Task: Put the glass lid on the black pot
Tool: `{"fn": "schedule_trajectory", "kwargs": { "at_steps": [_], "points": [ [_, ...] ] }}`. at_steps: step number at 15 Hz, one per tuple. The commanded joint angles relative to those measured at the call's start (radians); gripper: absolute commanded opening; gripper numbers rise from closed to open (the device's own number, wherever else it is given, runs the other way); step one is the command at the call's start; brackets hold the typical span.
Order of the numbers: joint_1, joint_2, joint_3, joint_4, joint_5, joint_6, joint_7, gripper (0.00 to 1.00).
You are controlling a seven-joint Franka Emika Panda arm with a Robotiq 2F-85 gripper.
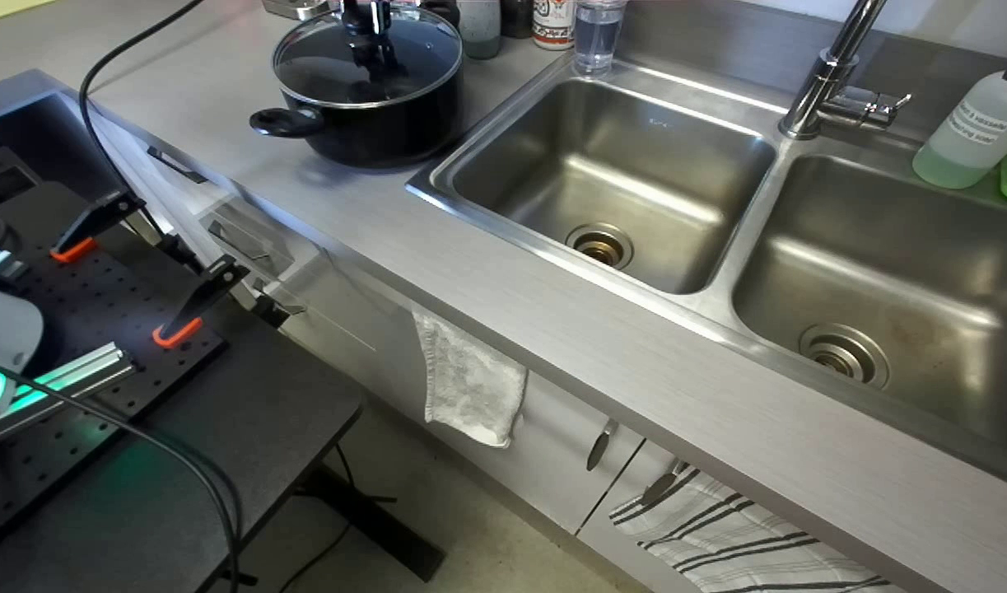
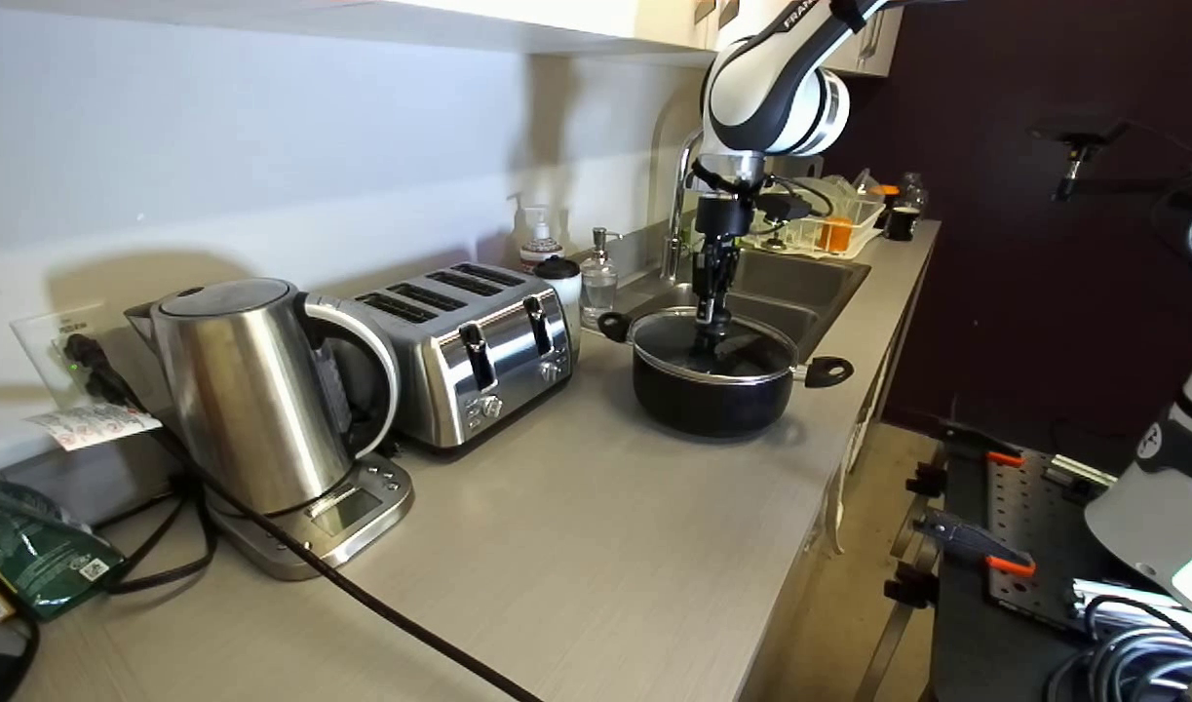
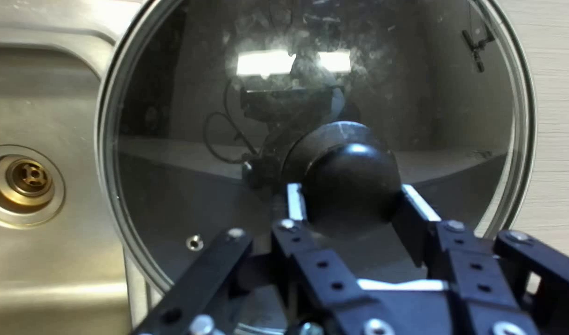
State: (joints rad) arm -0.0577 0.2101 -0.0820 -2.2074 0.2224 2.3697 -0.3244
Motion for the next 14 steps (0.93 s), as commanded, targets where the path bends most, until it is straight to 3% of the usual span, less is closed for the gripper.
{"fn": "schedule_trajectory", "kwargs": {
  "at_steps": [1, 3, 4, 5, 6, 10, 14],
  "points": [
    [-0.022, 0.007, 0.016, 0.029, -0.024, -0.03, 0.03, 0.25],
    [-0.022, 0.007, 0.017, 0.03, -0.026, -0.032, 0.032, 0.25],
    [-0.022, 0.005, 0.017, 0.029, -0.026, -0.032, 0.033, 0.45],
    [-0.022, 0.004, 0.016, 0.028, -0.027, -0.031, 0.034, 0.75],
    [-0.021, 0.002, 0.016, 0.026, -0.027, -0.029, 0.037, 0.76],
    [-0.021, -0.003, 0.017, 0.028, -0.031, -0.027, 0.044, 0.99],
    [-0.018, -0.005, 0.019, 0.026, -0.04, -0.02, 0.045, 1.0]
  ]
}}
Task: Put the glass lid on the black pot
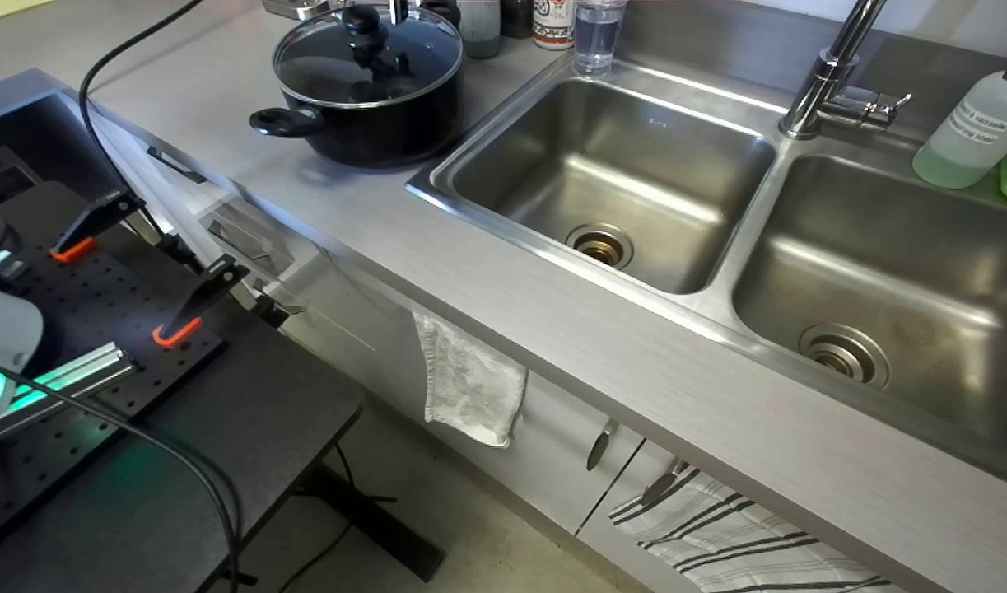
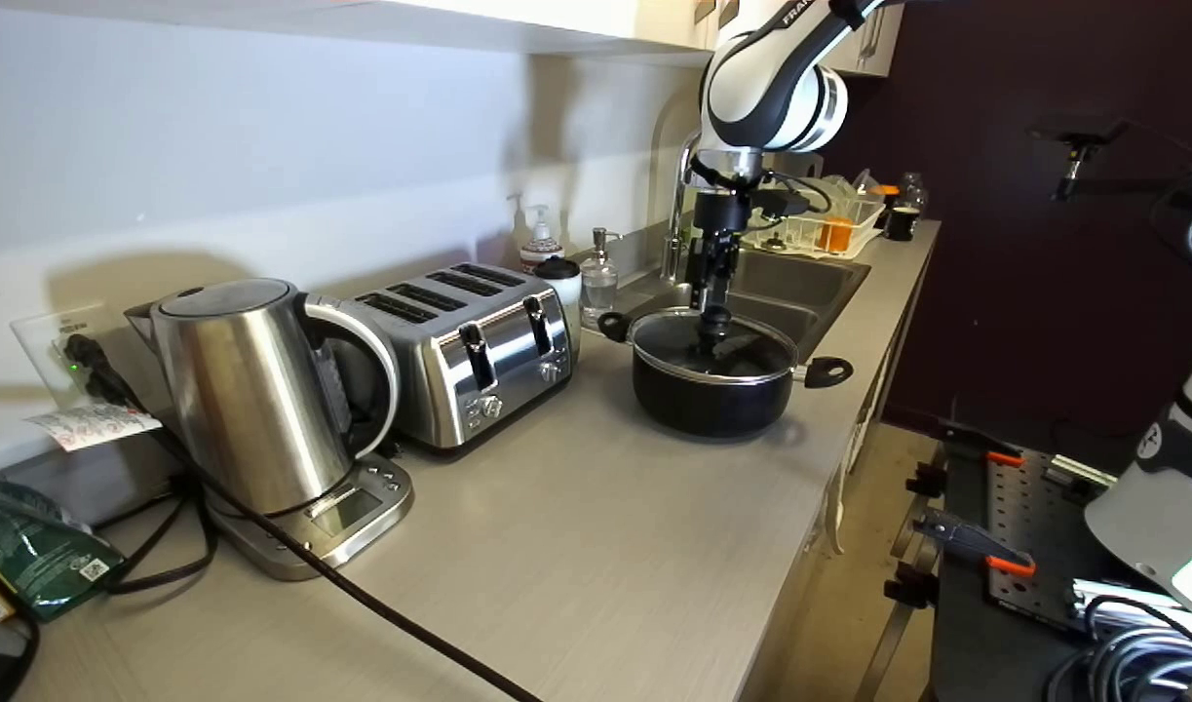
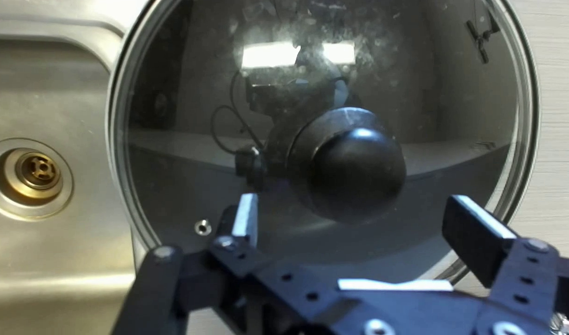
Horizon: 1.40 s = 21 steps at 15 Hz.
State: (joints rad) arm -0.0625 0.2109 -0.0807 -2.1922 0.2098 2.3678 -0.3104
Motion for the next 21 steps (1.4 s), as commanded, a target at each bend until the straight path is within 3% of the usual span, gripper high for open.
{"fn": "schedule_trajectory", "kwargs": {
  "at_steps": [1, 21],
  "points": [
    [-0.013, -0.008, 0.021, 0.009, -0.028, -0.016, 0.028, 1.0],
    [-0.003, -0.025, 0.031, -0.021, -0.114, -0.016, 0.071, 1.0]
  ]
}}
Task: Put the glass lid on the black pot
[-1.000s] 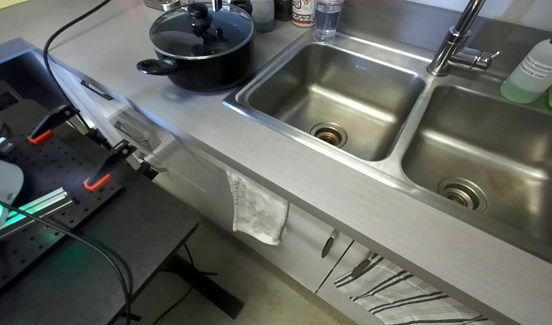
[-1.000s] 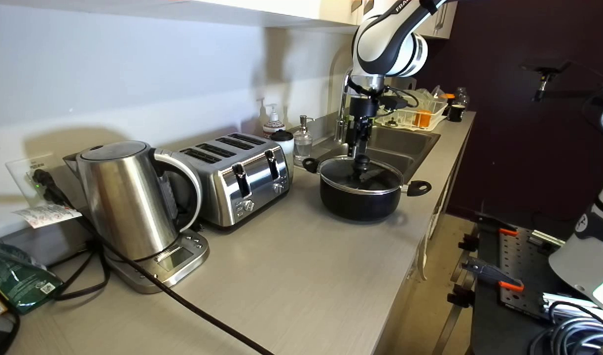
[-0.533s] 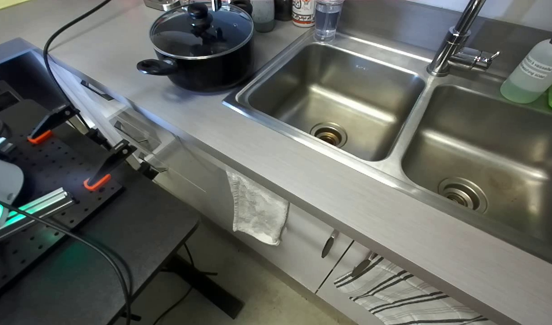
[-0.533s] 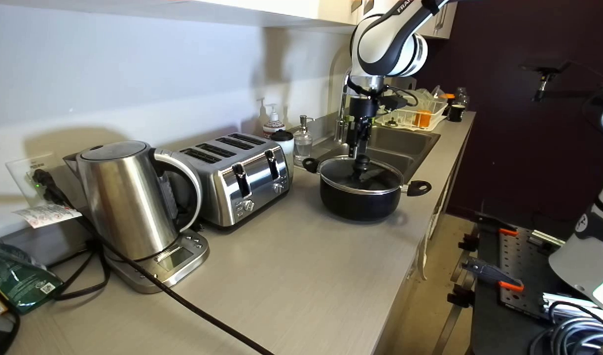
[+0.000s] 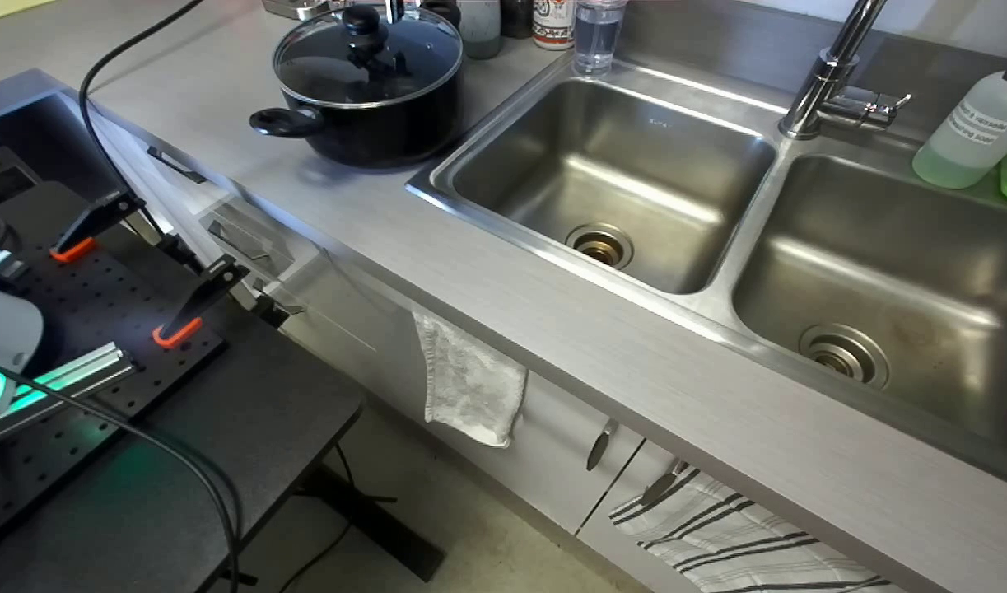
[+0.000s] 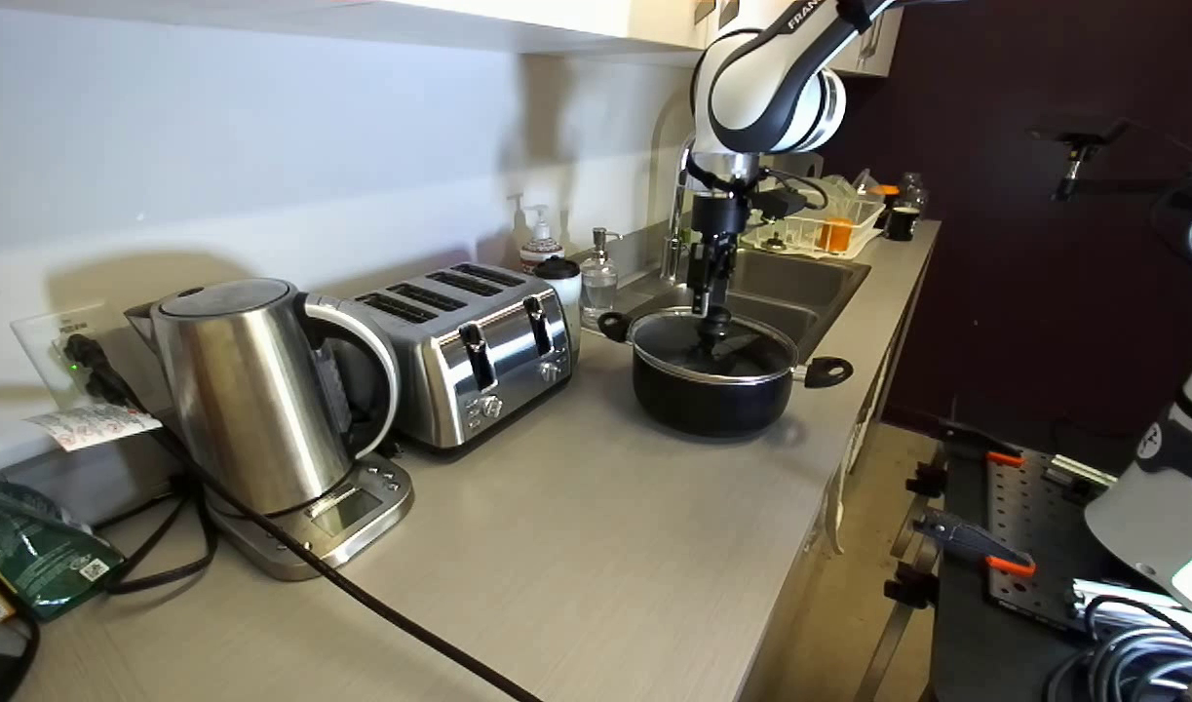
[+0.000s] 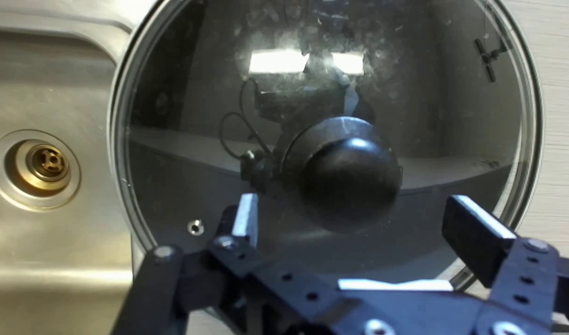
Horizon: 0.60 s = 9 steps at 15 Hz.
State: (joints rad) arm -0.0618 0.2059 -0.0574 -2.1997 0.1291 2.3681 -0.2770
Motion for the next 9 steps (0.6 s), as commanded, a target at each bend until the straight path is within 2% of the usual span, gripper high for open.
{"fn": "schedule_trajectory", "kwargs": {
  "at_steps": [1, 2, 8, 9],
  "points": [
    [-0.003, -0.02, 0.008, -0.014, -0.037, -0.017, 0.04, 0.9],
    [-0.003, -0.021, 0.008, -0.015, -0.041, -0.016, 0.04, 0.73],
    [-0.003, -0.024, 0.01, -0.018, -0.049, -0.016, 0.048, 0.27],
    [-0.003, -0.025, 0.01, -0.018, -0.05, -0.016, 0.049, 0.24]
  ]
}}
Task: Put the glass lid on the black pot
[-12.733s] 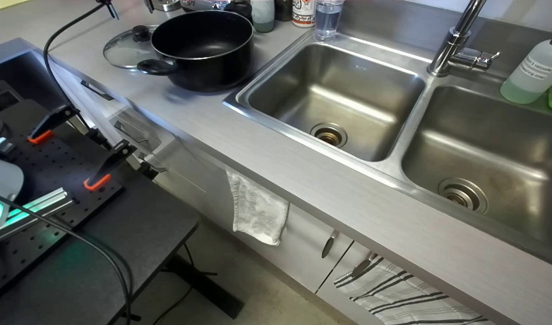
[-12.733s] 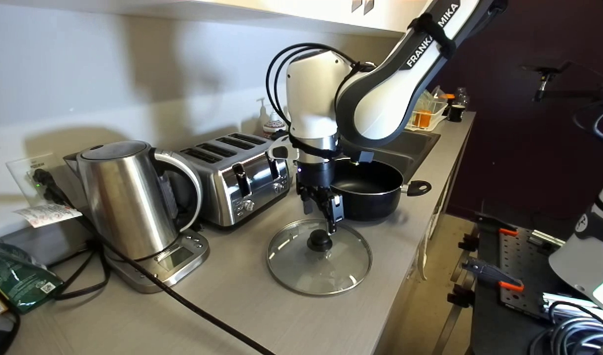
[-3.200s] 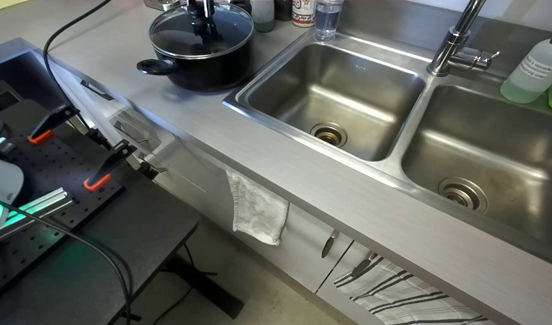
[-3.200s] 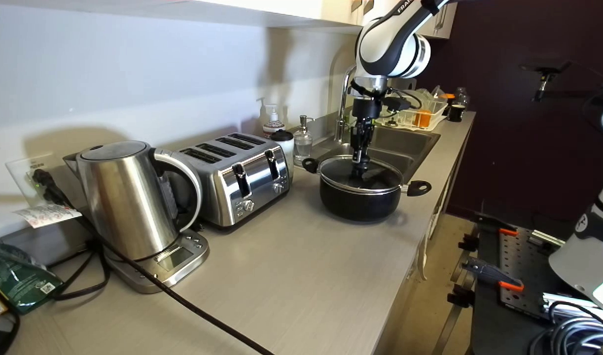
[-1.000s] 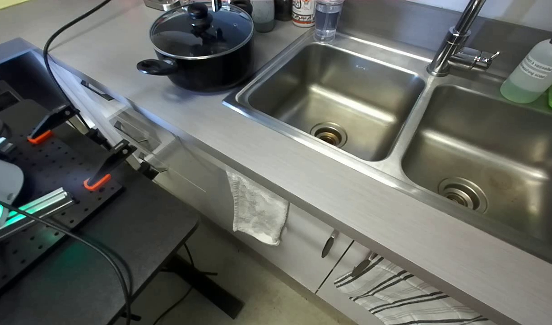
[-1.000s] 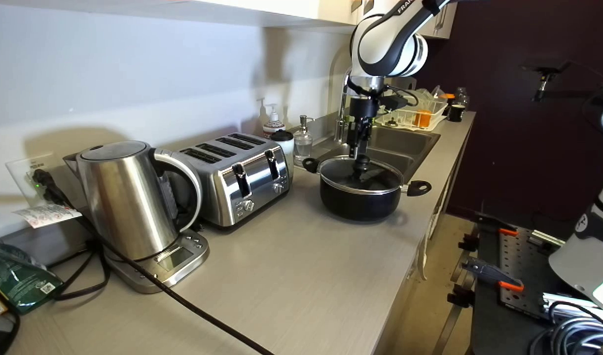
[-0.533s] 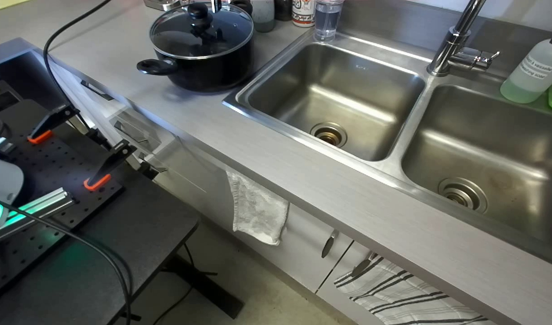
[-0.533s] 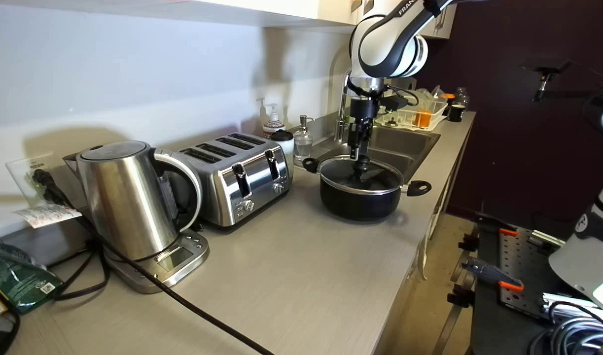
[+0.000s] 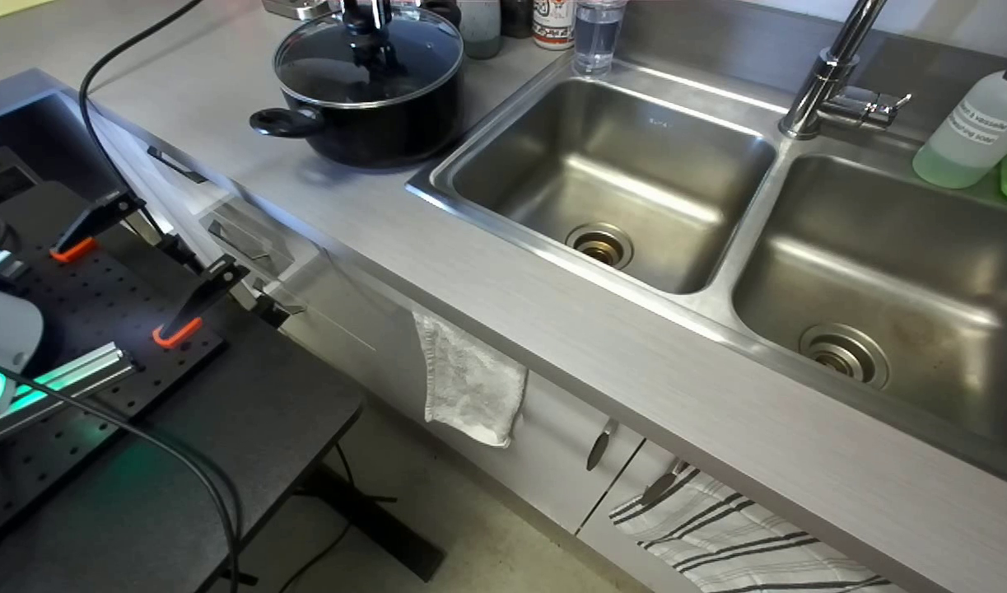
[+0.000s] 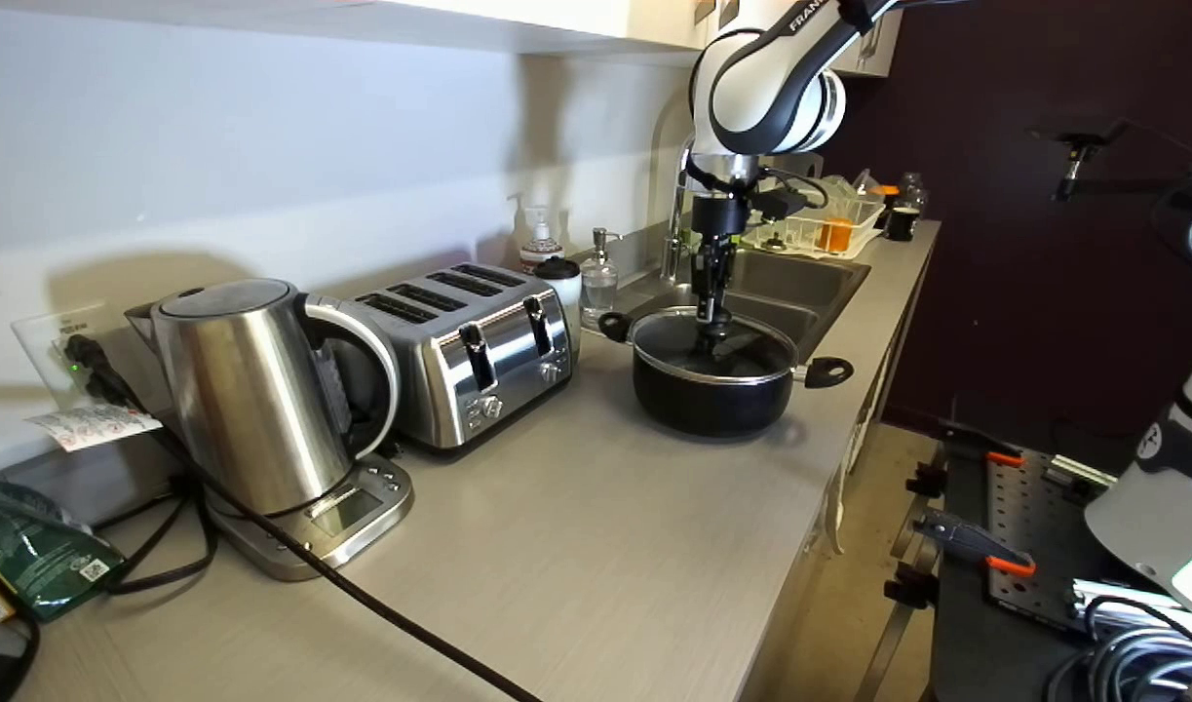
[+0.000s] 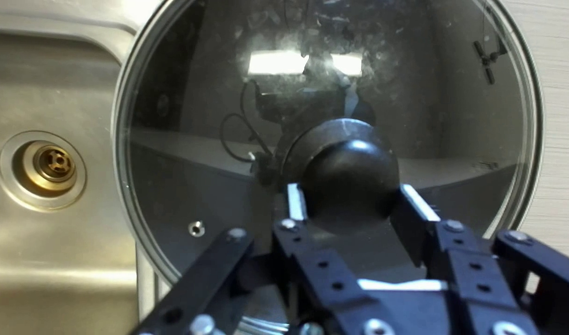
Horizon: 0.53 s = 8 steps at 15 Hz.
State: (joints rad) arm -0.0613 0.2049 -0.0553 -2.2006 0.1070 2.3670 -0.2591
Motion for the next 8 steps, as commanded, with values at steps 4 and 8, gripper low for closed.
{"fn": "schedule_trajectory", "kwargs": {
  "at_steps": [4, 8],
  "points": [
    [-0.001, -0.037, 0.008, -0.027, -0.032, -0.012, 0.033, 0.24],
    [0.003, -0.055, 0.009, -0.039, -0.041, -0.014, 0.037, 0.24]
  ]
}}
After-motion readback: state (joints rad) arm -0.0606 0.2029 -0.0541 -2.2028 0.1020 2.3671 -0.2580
